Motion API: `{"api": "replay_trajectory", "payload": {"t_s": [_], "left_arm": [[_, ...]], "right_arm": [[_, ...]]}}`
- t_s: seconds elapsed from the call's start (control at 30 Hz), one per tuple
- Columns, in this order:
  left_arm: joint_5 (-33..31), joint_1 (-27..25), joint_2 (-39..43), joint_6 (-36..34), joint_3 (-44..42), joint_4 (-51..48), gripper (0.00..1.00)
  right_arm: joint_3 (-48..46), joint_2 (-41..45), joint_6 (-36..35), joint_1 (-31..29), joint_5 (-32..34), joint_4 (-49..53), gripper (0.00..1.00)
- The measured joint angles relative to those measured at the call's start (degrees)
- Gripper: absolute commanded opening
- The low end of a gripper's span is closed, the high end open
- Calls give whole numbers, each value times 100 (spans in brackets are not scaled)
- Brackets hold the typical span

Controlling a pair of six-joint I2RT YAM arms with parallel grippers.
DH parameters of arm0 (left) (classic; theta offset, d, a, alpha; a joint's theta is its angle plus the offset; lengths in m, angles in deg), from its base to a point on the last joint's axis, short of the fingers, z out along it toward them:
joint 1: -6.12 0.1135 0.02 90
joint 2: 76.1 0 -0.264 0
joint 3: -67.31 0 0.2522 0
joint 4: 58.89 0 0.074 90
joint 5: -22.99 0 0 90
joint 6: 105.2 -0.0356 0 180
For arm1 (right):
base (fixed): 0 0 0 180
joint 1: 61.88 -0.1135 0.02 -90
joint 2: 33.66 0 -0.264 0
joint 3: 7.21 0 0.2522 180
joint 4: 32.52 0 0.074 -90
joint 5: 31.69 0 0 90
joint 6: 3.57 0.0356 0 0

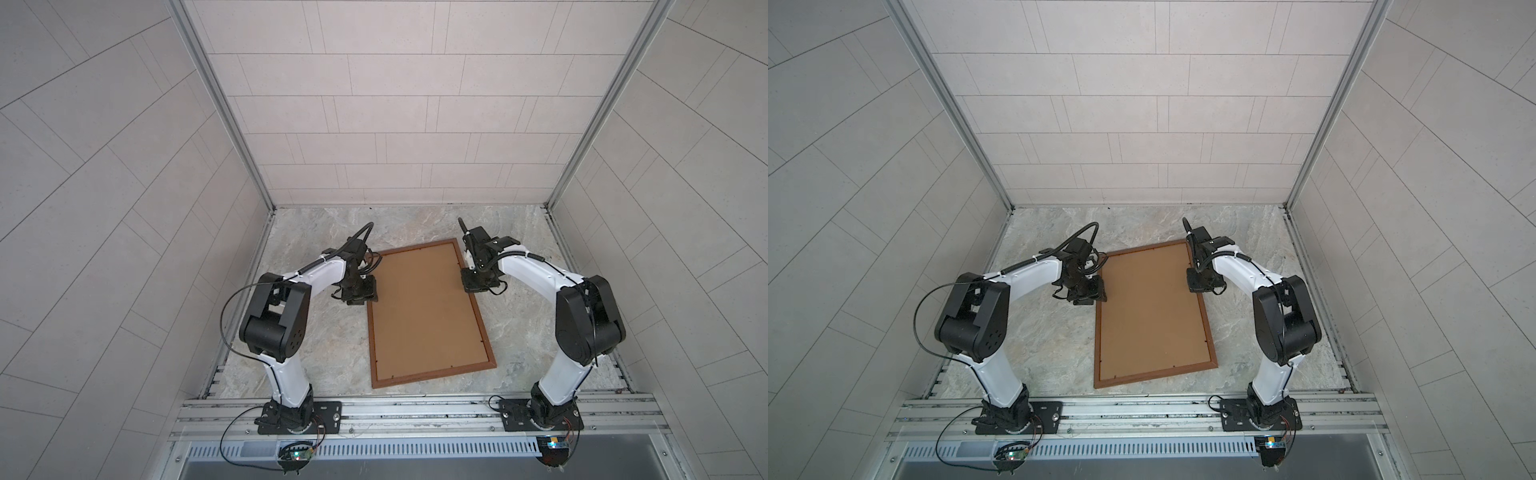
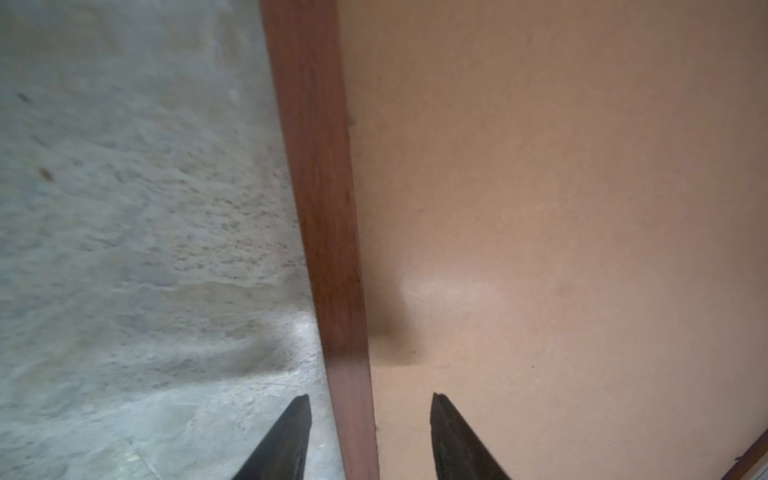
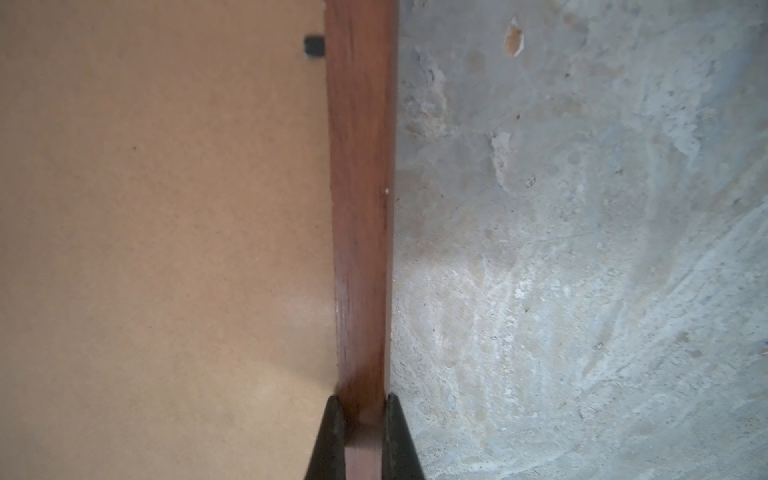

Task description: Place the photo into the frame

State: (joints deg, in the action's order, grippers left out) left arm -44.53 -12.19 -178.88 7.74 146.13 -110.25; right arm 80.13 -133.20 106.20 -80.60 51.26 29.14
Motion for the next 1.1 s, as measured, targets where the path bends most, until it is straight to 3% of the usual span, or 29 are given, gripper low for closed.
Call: {"api": "replay_trajectory", "payload": {"t_s": [0.27, 0.83, 1.1], "left_arm": [[-101, -11, -96, 133, -116, 66, 33], [330, 2, -136, 411, -208, 378, 5], [599, 31, -203, 496, -208, 549, 2]], "right_arm": [[0, 136, 7, -4, 0, 37, 0], [214, 334, 0, -9, 140, 415, 0], [706, 389, -59, -48, 284, 822, 0]]}}
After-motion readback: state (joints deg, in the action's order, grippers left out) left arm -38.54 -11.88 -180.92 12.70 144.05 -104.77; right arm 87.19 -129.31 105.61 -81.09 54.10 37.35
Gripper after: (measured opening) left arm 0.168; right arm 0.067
